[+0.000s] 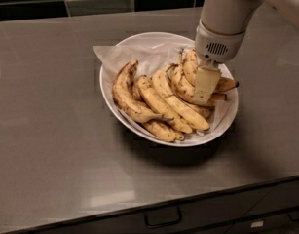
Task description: Pick banana from white bowl
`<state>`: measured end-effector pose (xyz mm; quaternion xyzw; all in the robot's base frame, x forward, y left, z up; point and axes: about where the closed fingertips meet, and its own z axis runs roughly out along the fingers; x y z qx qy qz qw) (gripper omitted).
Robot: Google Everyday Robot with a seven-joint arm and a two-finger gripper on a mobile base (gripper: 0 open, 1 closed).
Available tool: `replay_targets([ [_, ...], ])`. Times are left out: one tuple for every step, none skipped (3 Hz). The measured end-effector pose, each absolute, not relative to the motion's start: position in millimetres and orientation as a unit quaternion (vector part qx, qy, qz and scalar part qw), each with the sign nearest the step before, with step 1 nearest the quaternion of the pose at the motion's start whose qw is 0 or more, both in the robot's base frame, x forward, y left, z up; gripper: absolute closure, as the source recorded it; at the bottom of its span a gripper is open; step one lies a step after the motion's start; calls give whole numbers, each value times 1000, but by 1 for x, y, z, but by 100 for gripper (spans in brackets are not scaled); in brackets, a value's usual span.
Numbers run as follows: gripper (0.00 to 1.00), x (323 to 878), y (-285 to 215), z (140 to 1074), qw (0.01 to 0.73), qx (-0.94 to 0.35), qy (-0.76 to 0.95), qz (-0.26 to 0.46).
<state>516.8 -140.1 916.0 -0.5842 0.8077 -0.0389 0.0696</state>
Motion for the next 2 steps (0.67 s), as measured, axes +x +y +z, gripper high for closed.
replay_targets([
  [53,517,-140,916,69,-584,808,-39],
  [77,517,-140,916,69,-584,808,-39],
])
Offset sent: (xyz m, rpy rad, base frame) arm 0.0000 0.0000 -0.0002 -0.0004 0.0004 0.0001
